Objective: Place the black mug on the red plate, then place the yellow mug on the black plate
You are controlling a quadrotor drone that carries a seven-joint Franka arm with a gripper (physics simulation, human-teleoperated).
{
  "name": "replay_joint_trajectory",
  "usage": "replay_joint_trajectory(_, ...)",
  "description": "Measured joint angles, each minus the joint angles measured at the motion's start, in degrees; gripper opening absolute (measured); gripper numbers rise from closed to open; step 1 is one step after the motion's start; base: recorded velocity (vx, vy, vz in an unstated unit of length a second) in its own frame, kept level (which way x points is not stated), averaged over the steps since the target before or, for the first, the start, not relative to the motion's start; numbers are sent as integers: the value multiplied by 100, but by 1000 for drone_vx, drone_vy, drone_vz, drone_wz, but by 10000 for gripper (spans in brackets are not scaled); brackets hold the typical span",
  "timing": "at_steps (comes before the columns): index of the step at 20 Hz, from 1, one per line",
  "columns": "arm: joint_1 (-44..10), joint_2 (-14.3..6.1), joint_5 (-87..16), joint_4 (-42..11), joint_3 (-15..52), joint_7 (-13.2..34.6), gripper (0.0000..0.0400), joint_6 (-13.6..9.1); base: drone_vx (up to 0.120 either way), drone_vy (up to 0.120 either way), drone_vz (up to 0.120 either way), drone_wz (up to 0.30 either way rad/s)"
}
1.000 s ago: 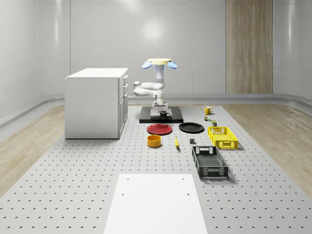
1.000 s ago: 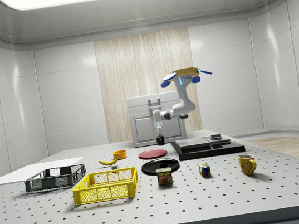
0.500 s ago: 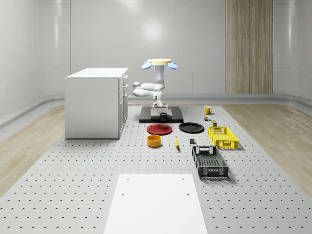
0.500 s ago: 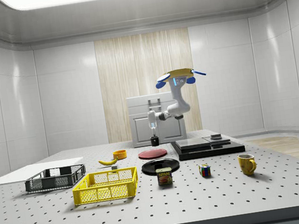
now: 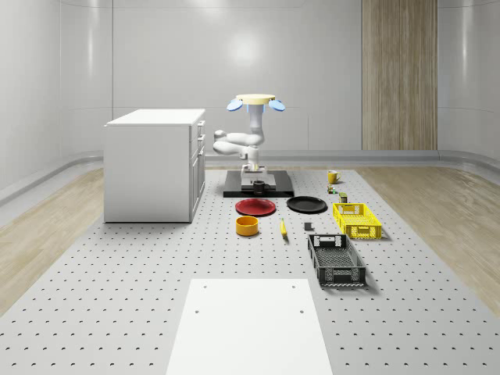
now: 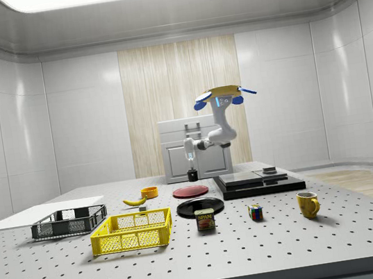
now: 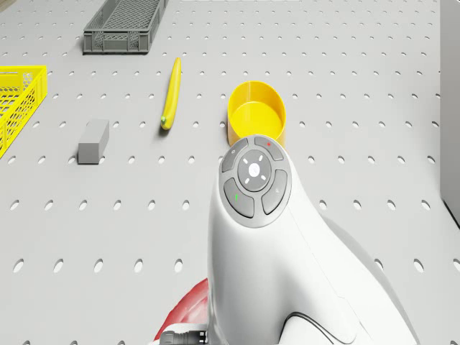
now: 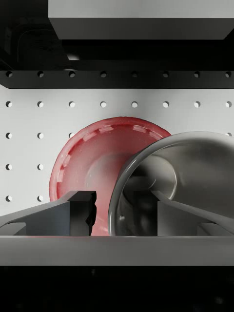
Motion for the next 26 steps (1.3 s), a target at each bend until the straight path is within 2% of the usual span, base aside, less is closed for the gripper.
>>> replay_joint_trajectory(6,240,-73,-124,76,-153,-304,110,130,0,0,0,0)
replay_joint_trajectory(17,182,-114,-851,334,-944,-416,110,483,0,0,0,0)
replay_joint_trajectory(26,-211,53,-1007,739,-1093,-373,110,531,0,0,0,0)
